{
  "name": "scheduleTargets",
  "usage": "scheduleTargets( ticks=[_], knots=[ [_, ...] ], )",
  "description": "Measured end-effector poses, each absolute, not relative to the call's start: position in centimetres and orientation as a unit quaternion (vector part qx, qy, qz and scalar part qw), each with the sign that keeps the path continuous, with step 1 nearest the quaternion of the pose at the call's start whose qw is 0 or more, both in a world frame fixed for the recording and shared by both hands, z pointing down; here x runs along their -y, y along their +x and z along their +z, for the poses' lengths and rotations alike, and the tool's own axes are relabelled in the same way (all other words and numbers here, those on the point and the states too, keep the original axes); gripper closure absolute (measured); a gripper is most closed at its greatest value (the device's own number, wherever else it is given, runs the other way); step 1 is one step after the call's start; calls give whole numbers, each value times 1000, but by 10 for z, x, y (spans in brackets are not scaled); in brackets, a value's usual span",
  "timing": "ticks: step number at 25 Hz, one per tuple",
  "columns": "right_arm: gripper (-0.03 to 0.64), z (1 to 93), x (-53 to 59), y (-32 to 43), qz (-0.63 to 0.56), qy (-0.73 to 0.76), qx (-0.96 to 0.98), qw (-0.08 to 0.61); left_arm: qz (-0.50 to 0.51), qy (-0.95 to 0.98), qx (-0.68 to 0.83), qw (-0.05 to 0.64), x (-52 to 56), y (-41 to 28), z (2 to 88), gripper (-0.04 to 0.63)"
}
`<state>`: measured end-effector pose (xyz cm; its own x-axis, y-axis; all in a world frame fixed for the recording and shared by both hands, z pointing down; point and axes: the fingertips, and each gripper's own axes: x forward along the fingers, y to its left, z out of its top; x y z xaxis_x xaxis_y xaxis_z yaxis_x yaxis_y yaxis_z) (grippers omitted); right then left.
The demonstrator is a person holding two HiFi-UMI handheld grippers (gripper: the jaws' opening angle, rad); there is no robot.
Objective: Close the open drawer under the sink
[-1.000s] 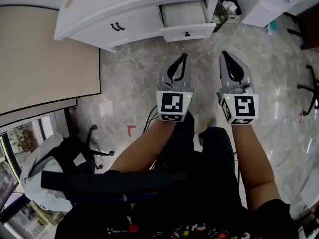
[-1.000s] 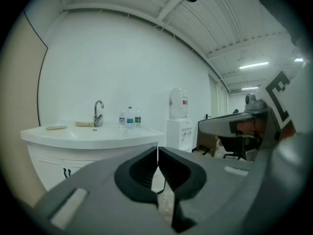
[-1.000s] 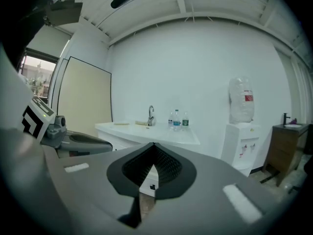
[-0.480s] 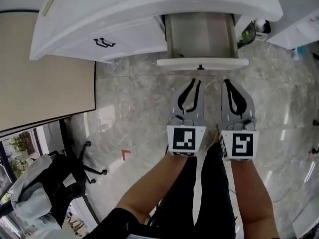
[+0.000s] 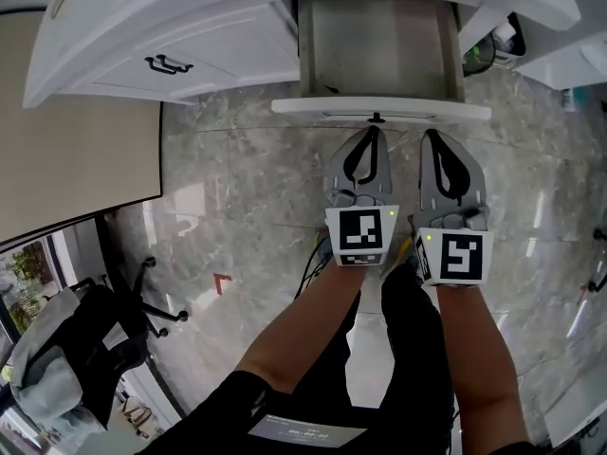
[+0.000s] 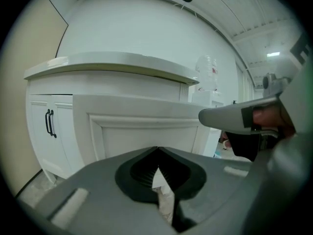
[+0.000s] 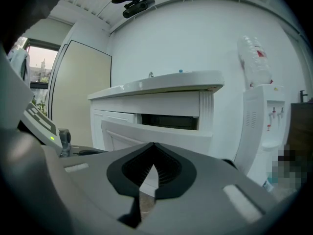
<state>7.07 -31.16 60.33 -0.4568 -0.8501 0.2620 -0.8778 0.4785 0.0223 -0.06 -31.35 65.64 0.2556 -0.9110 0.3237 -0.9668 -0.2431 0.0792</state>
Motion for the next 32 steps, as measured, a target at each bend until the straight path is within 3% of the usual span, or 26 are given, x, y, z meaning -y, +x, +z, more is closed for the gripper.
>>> scheduleTargets(
  ticks=[12, 32],
  knots=[
    [594, 630, 325, 73, 44, 517, 849, 103, 95, 778, 613, 95, 335, 0, 675, 595],
    [594, 655, 428, 70, 19, 532, 844, 70, 83, 780, 616, 64, 470, -17, 672, 586]
  ],
)
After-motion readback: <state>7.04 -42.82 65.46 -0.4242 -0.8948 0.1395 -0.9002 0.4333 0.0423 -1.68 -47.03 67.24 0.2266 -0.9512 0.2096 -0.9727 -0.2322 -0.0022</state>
